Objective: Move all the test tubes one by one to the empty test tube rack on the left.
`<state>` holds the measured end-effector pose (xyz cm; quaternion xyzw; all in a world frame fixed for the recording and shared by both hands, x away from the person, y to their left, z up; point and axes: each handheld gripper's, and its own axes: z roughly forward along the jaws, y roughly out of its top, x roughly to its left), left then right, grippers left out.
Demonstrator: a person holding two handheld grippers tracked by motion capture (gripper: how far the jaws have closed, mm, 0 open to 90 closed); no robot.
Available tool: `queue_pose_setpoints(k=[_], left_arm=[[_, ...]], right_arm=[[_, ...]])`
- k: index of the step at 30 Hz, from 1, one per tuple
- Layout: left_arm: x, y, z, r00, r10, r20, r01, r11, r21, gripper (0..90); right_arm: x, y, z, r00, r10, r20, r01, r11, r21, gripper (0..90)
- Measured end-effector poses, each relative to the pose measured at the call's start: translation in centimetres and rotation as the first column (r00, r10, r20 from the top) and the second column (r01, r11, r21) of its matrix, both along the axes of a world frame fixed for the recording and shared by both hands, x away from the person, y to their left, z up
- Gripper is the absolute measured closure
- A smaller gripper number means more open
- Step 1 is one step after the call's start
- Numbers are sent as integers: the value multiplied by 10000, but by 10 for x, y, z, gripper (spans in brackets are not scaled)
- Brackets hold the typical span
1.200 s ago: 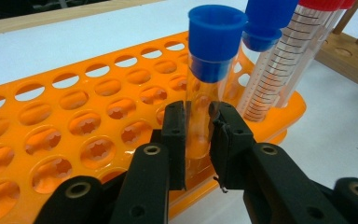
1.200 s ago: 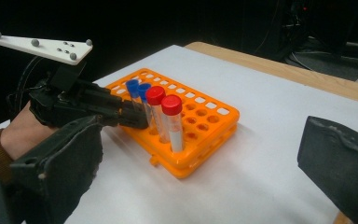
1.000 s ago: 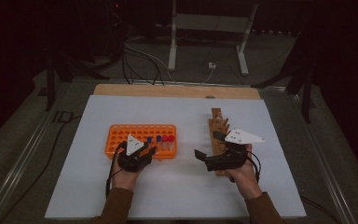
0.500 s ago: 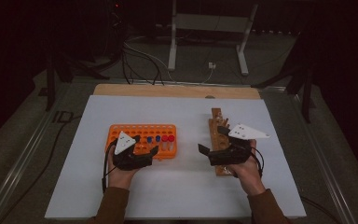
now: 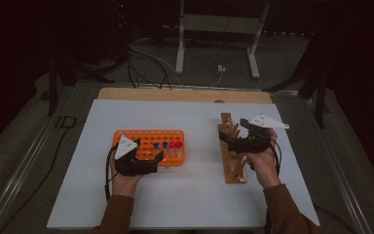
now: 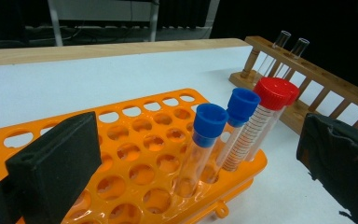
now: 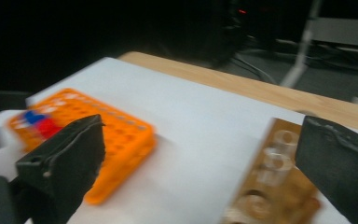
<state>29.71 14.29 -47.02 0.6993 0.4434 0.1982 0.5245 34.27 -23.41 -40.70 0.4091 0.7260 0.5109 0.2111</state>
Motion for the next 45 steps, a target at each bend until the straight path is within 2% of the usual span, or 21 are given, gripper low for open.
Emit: queue_pose_setpoints(k=[3,7,10,15,21,25,30,34,41,45], left_arm=[[0,0,0,10000,8,-14,-8,10000,23,5],[1,0,0,10000,52,-44,-52,10000,0,5],[1,1,0,9999,113,-42,-113,9999,-38,5],[0,1,0,9999,140,-19,-140,9999,-84,5],[0,3,0,9998,190,-18,-190,9998,-94,5],[0,2,0,9999,170,-23,-170,9998,-127,5],[1,2,0,9999,161,-27,-161,9998,-91,5],[1,2,0,9998,182,-52,-183,9998,-110,5],[1,1,0,9998,189,-72,-190,9998,-98,5],[1,2,0,9998,197,-86,-198,9997,-108,5]], right_arm=[[14,-7,-8,9990,-293,-350,291,9996,-64,108],[28,-9,-18,9953,-698,-667,662,9963,-546,175],[36,-9,-25,9927,-879,-824,812,9933,-817,271],[46,-9,-35,9878,-1212,-977,1102,9876,-1115,461],[53,-4,-43,9837,-1359,-1175,1172,9812,-1534,624],[53,-2,-46,9836,-1397,-1144,1182,9771,-1767,702],[52,1,-48,9827,-1431,-1175,1198,9752,-1861,746],[49,1,-50,9830,-1556,-976,1335,9702,-2024,755],[48,2,-50,9814,-1647,-990,1427,9697,-1981,761],[47,-1,-47,9806,-1675,-1014,1484,9737,-1730,761]])
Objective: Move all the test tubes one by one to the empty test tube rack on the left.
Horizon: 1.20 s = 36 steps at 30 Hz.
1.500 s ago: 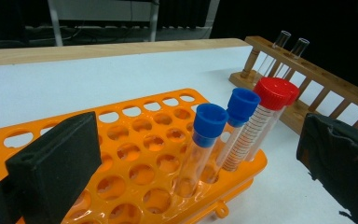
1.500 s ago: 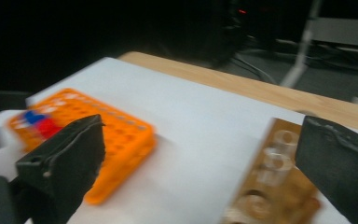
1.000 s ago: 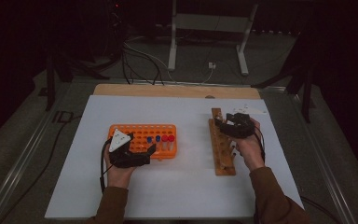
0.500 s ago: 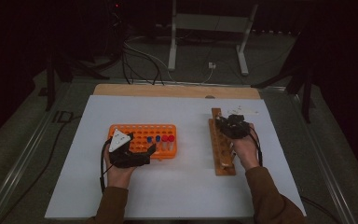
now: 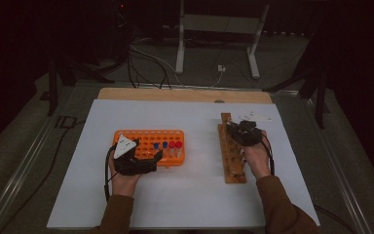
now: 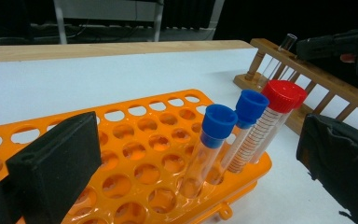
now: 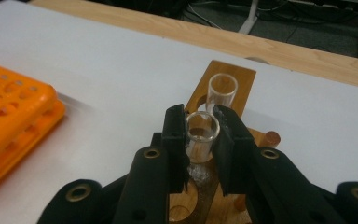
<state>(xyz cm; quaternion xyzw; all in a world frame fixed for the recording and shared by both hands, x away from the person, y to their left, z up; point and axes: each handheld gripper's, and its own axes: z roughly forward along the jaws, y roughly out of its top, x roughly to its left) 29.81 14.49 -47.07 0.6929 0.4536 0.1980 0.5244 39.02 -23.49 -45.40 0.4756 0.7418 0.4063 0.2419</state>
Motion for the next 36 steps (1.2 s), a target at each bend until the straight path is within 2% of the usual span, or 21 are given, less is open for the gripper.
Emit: queue_pose_setpoints(k=[5,10,22,27,29,36], left_arm=[[0,0,0,10000,4,2,-4,10000,6,5],[0,-1,0,10000,6,10,-6,10000,29,5],[-1,-1,2,10000,11,87,-11,10000,-23,6],[-2,-2,3,9999,-46,152,46,10000,-26,10],[-3,-3,4,9998,-75,181,75,10000,-10,10],[-4,-5,7,9992,-151,378,140,9995,284,9]], right_arm=[[-4,-3,11,9997,-43,237,37,9997,246,762],[-7,-4,22,9987,36,499,-42,9999,127,762],[-17,-6,52,9938,179,1101,-213,9993,296,763],[-27,0,64,9891,624,1336,-693,9965,474,762],[-32,3,66,9878,854,1300,-934,9940,568,762],[-48,18,63,9787,1659,1208,-1742,9828,613,762]])
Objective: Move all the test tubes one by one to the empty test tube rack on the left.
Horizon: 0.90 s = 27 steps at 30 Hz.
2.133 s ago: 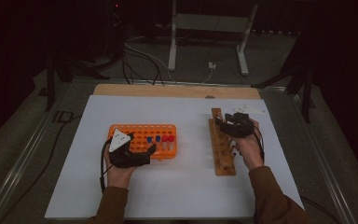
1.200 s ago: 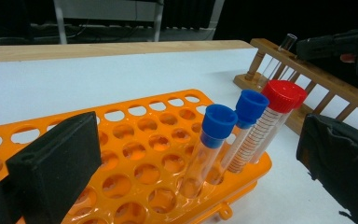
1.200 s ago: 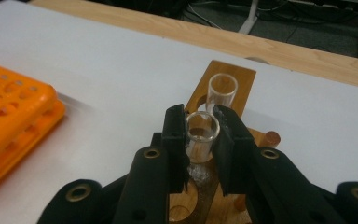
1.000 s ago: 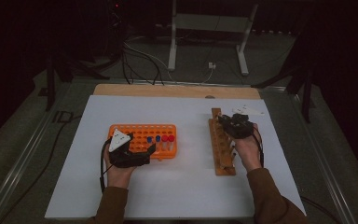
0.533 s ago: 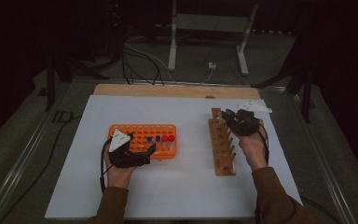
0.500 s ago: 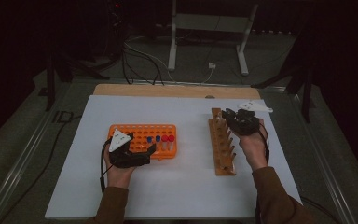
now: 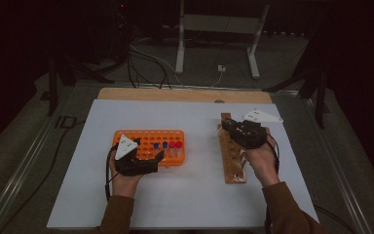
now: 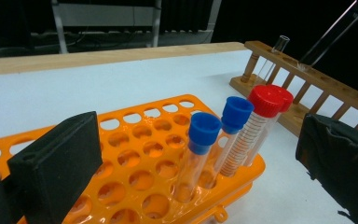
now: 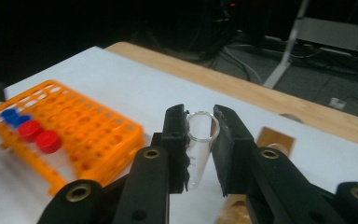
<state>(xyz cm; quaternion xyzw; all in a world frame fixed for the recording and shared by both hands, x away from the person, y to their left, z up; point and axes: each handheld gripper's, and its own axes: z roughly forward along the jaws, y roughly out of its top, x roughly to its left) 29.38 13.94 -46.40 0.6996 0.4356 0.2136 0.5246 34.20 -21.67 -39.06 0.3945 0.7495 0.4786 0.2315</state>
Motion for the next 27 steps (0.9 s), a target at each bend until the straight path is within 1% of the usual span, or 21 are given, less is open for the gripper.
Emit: queue_pose_setpoints(k=[3,9,11,15,17,21,24,27], left_arm=[[-1,-2,2,9998,-106,156,106,9999,53,9],[-4,-6,8,9985,-283,459,282,9996,22,9],[-6,-8,10,9982,-178,579,178,9998,18,11],[-10,-14,15,9966,-382,729,382,9993,10,34],[-12,-19,18,9955,-564,768,568,9984,-27,39],[-17,-29,20,9906,-833,1083,818,9965,187,58],[-19,-37,21,9872,-1140,1112,1115,9934,279,69],[-23,-46,22,9824,-1460,1162,1431,9892,332,84]], right_arm=[[-6,7,-3,9995,302,-35,-302,9995,-84,761],[-17,19,-8,9964,816,-230,-820,9964,-194,762],[-20,23,-9,9949,974,-250,-980,9949,-240,761],[-27,33,-9,9883,1453,-472,-1467,9888,-286,761],[-30,38,-9,9851,1624,-562,-1647,9856,-387,761],[-34,48,-10,9785,1969,-621,-1996,9790,-421,761],[-37,54,-11,9730,2207,-674,-2235,9740,-377,760],[-40,60,-12,9678,2407,-744,-2426,9699,-189,761]])
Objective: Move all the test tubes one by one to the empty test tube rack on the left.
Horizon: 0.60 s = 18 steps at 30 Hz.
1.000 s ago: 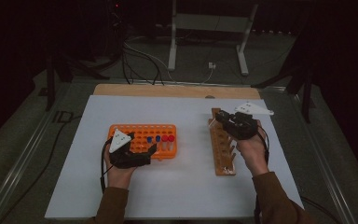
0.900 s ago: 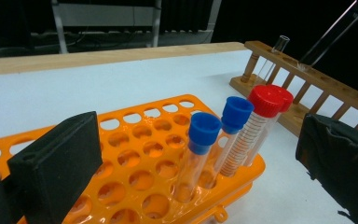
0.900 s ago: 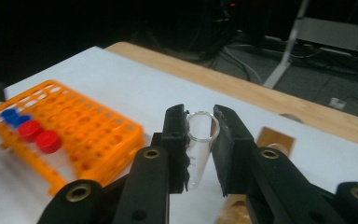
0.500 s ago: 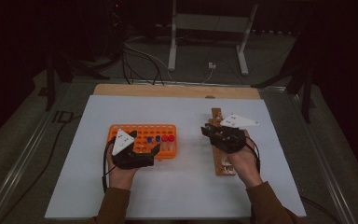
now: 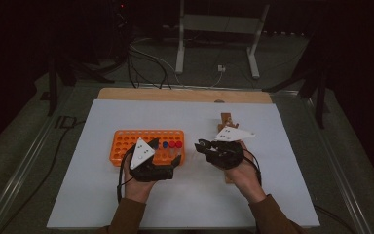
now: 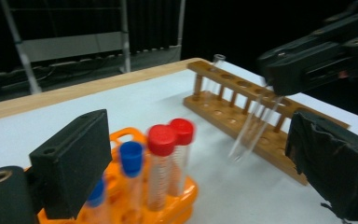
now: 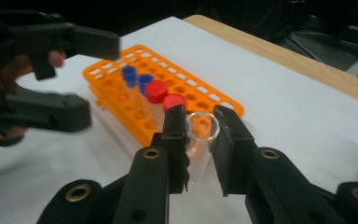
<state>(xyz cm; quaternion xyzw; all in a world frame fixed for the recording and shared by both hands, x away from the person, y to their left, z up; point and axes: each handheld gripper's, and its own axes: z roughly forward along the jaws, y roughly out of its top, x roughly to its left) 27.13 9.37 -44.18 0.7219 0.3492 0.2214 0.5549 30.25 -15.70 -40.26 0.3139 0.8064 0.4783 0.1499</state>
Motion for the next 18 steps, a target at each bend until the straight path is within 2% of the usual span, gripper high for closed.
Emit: queue_pose_setpoints(k=[4,7,11,16,18], left_arm=[[-5,-13,1,9987,-502,99,498,9978,445,130],[-7,-24,0,9955,-949,20,943,9910,951,134],[-8,-34,-3,9936,-1120,-177,1133,9862,1205,192],[-8,-33,-6,9888,-1444,-378,1479,9819,1186,468],[-7,-33,-7,9857,-1625,-446,1666,9798,1106,538]], right_arm=[[-3,7,0,9996,262,-90,-261,9996,104,760],[-6,11,0,9989,451,-127,-449,9988,173,760],[-8,15,0,9968,757,-255,-751,9969,249,759],[-12,17,2,9944,1041,-204,-1036,9942,277,759],[-14,18,3,9928,1187,-187,-1182,9926,261,759]])
